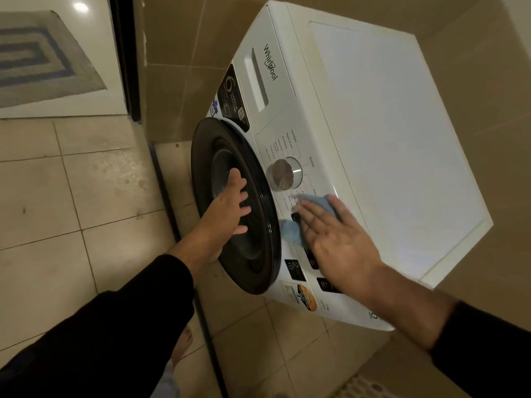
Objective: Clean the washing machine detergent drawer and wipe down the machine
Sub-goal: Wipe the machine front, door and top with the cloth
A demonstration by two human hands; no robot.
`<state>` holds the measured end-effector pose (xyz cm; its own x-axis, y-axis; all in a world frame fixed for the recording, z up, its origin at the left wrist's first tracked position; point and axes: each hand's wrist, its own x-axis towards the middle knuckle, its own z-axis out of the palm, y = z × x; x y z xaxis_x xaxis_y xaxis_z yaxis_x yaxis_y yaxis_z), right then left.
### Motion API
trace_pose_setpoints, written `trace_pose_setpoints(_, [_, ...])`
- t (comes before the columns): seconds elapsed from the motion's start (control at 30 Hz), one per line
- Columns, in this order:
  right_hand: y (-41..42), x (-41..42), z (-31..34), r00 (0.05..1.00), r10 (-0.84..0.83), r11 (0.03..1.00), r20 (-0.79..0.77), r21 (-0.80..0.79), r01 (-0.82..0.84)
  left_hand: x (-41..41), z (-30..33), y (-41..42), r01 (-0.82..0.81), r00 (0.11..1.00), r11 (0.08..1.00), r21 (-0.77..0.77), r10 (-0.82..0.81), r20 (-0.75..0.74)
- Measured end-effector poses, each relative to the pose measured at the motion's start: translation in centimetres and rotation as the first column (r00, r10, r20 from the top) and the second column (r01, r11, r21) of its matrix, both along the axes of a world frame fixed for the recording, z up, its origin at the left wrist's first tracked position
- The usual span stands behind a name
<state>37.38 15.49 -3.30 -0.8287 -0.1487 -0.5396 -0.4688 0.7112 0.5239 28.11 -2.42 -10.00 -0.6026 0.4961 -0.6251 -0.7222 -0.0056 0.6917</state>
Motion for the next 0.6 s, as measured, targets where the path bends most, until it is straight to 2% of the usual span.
trace_pose_setpoints(0.07, [0.2, -0.6, 0.4, 0.992, -0.033, 0.998, -0.121, -0.059, 0.026, -0.2, 0.2, 0.3, -0.005, 1.0, 1.0, -0.002, 0.005, -0.001])
trace_pose_setpoints(0.1, [-0.1, -0.9, 0.3, 0.993, -0.033, 0.999, -0.115, -0.039, 0.029, -0.2, 0.4, 0.5, -0.003, 1.0, 1.0, -0.003, 0.003, 0.003])
trace_pose_setpoints(0.27, [-1.5, -1.1, -2.9, 1.0, -0.005, 0.998, 0.003, 0.069, 0.005, 0.1, 0.6, 1.1, 0.019, 1.0, 1.0, -0.014, -0.019, -0.016])
trace_pose_setpoints(0.4, [-1.1, -0.7, -3.1, 0.997, 0.009, 1.0, 0.076, 0.005, -0.009, 0.2, 0.5, 0.9, 0.023, 1.0, 1.0, -0.019, -0.024, -0.019])
trace_pose_setpoints(0.5, [-0.3, -0.8, -0.9, 0.996, -0.021, 0.983, -0.088, -0.183, 0.004, 0.1, 0.8, 0.8, 0.017, 1.0, 1.0, -0.006, -0.017, -0.021])
trace_pose_setpoints(0.6, [1.3, -2.5, 1.4, 0.924, -0.207, 0.933, -0.322, -0.348, 0.088, -0.2, 1.2, 0.7, 0.012, 1.0, 1.0, 0.002, -0.012, -0.025])
